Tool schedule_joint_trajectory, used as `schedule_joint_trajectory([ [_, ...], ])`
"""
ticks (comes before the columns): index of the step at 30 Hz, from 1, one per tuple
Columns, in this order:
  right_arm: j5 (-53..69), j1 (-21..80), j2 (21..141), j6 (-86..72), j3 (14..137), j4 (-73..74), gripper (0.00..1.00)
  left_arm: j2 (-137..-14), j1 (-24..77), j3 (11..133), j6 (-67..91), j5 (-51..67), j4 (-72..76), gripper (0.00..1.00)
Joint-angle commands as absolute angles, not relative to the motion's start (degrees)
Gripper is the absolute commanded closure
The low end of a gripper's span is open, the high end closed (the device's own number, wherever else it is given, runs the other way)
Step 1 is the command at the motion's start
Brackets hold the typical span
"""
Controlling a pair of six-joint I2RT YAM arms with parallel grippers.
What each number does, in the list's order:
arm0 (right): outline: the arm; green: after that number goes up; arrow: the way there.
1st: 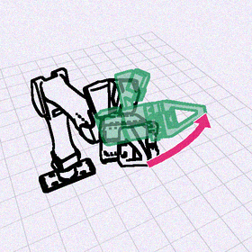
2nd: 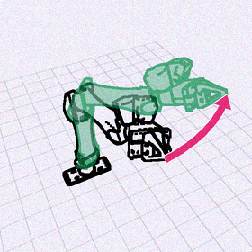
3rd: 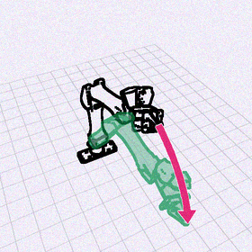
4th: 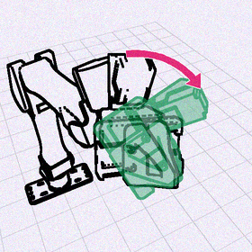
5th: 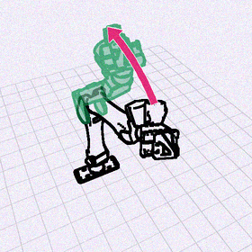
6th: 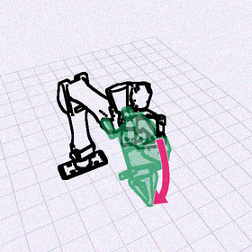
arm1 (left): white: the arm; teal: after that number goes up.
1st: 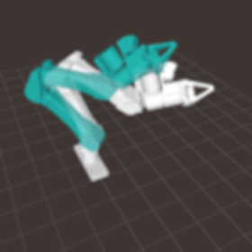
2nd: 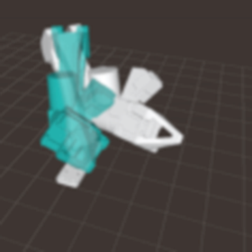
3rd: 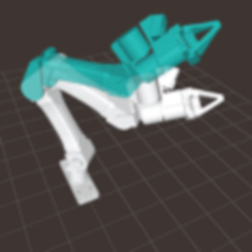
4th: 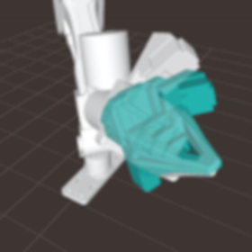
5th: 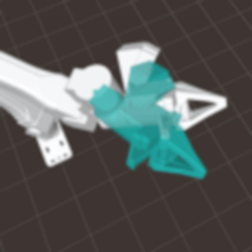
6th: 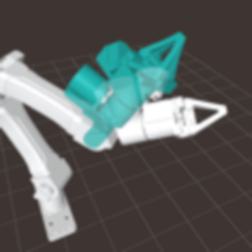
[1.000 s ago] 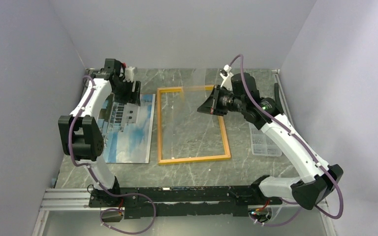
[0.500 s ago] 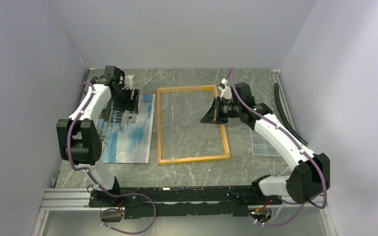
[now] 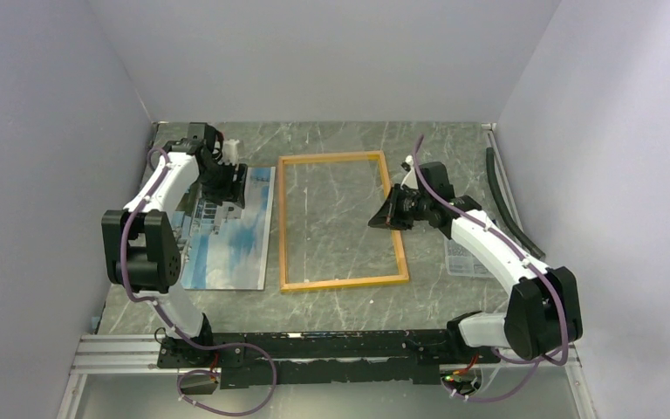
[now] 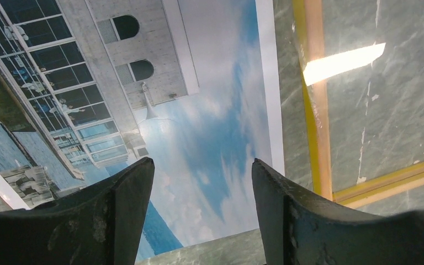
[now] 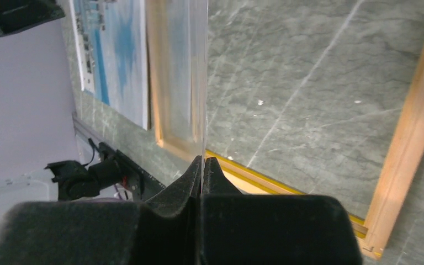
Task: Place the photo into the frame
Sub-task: Place the photo frame item in the photo frame.
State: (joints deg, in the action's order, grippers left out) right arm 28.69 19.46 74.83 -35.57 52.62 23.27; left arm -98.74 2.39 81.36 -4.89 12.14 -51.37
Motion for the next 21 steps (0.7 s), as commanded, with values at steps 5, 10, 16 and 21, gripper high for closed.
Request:
schedule_joint_trajectory([
  [5,22.28,17.26,73.63,-37.78,46.98,16.76,1.00,-99.32,4.45,81.12,-5.00,11.80,-50.49,0.29],
  [10,21.66,16.71,73.38,-39.71,44.22,14.66,1.00,-99.83,6.05,80.62,-4.70,10.22,-50.00,0.29],
  [16,20.99,16.36,73.07,-41.20,42.10,13.25,1.00,-100.78,7.47,80.01,-4.48,10.02,-49.28,0.29],
  [21,20.78,16.30,72.77,-43.35,39.58,11.35,1.00,-100.90,8.46,79.18,-4.65,9.63,-48.55,0.28],
])
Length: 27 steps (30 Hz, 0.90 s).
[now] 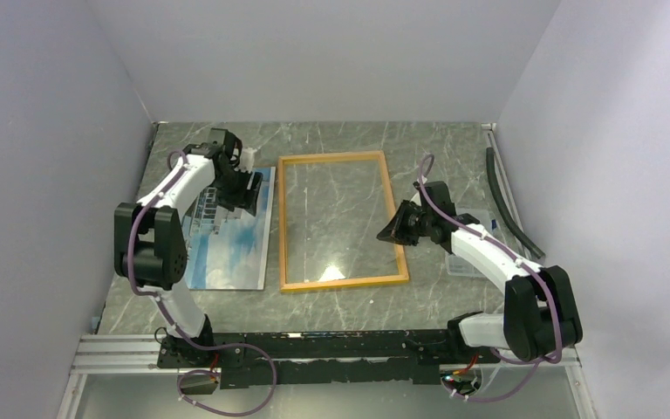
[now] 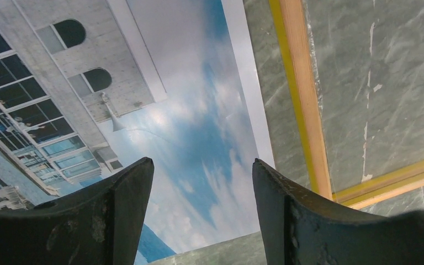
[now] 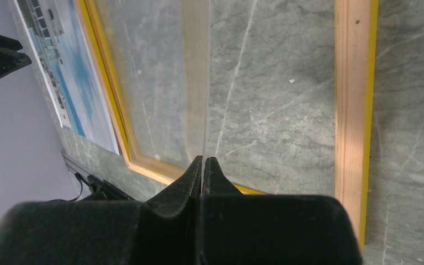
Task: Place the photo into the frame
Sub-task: Place the photo frame item in the photo frame.
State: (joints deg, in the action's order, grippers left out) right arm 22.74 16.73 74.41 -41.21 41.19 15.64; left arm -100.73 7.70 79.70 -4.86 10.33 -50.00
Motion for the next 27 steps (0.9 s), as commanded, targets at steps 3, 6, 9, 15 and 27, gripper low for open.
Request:
schedule_joint_trajectory([
  [3,20.69,16.27,72.99,-44.69,37.68,9.65,1.00,-100.68,8.75,78.24,-4.50,9.18,-47.46,0.27],
  [6,20.77,16.26,73.61,-44.85,36.95,8.72,1.00,-100.50,9.32,77.17,-4.62,9.71,-46.54,0.26],
  [9,21.85,16.26,74.40,-45.12,36.96,7.78,1.00,-100.92,10.18,75.75,-4.95,9.18,-44.87,0.26],
  [15,23.63,16.35,71.50,-44.11,35.95,3.99,1.00,-103.78,12.61,74.68,-5.40,7.93,-41.62,0.27],
  [27,27.60,16.52,64.75,-44.37,31.83,-4.26,1.00,-107.45,14.74,76.12,-5.28,7.88,-39.91,0.47],
])
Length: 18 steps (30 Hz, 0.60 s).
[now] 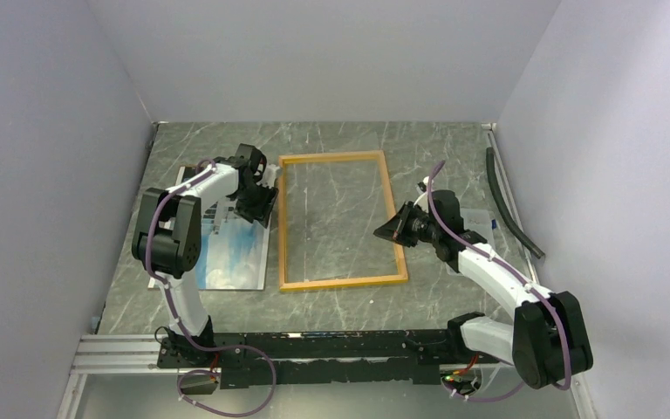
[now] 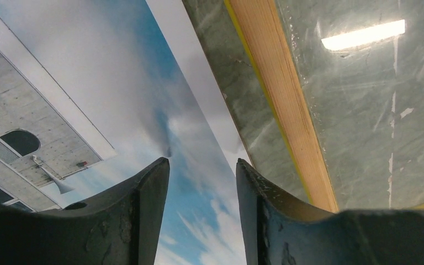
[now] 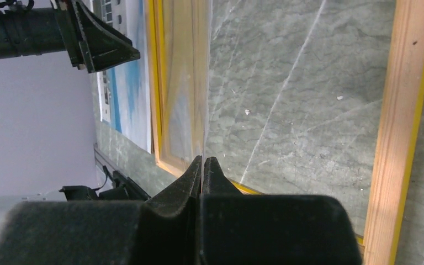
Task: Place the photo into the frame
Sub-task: Place the photo frame item in the photo frame.
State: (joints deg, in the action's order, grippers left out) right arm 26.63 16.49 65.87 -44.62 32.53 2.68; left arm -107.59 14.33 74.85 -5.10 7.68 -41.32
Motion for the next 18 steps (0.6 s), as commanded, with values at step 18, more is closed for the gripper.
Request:
schedule_joint_trajectory([
  [18,29.34,16.79,59.95,-42.46,30.73,-5.79,1.00,-105.71,14.85,76.51,-6.04,8.32,-41.49,0.57],
])
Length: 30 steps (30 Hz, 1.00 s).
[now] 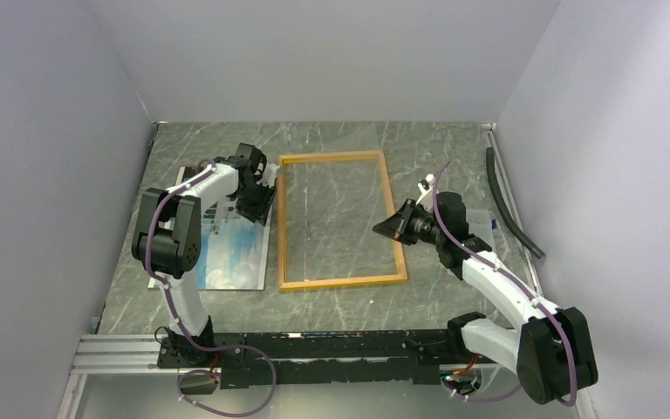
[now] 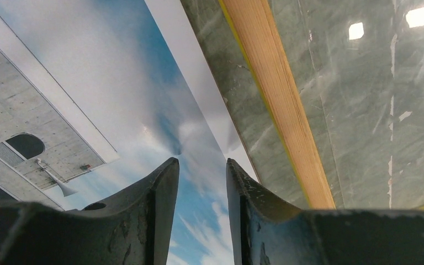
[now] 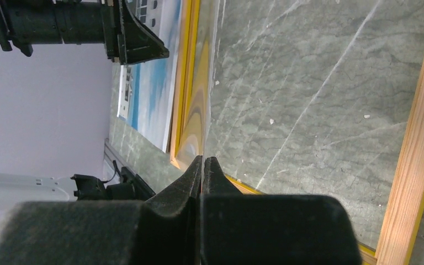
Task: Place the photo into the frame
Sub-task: Place the photo frame item in the photo frame.
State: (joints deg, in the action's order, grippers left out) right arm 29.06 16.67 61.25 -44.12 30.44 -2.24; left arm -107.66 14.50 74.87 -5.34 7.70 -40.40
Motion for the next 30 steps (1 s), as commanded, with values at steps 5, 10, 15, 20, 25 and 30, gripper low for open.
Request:
schedule_joint_trajectory([
  [5,30.28,16.90,60.75,-42.75,31.90,-5.93,1.00,-104.89,14.86,76.81,-5.17,8.53,-41.49,0.46],
  [10,30.03,17.00,59.60,-41.65,33.21,-4.51,1.00,-105.35,14.90,77.19,-4.77,8.45,-41.77,0.34],
  [15,30.26,17.31,57.57,-41.68,32.81,-4.49,1.00,-105.23,14.85,77.06,-4.72,6.96,-41.37,0.23],
  [20,30.54,17.51,56.52,-41.69,32.70,-4.21,1.00,-104.89,14.85,77.57,-4.35,8.21,-41.26,0.13],
  [25,30.68,17.63,56.89,-41.15,33.29,-4.24,1.00,-105.32,14.85,77.93,-4.50,9.76,-41.45,0.26],
  [30,31.72,17.96,57.04,-40.89,33.54,-5.38,1.00,-106.53,14.85,78.06,-4.36,9.28,-41.05,0.46],
])
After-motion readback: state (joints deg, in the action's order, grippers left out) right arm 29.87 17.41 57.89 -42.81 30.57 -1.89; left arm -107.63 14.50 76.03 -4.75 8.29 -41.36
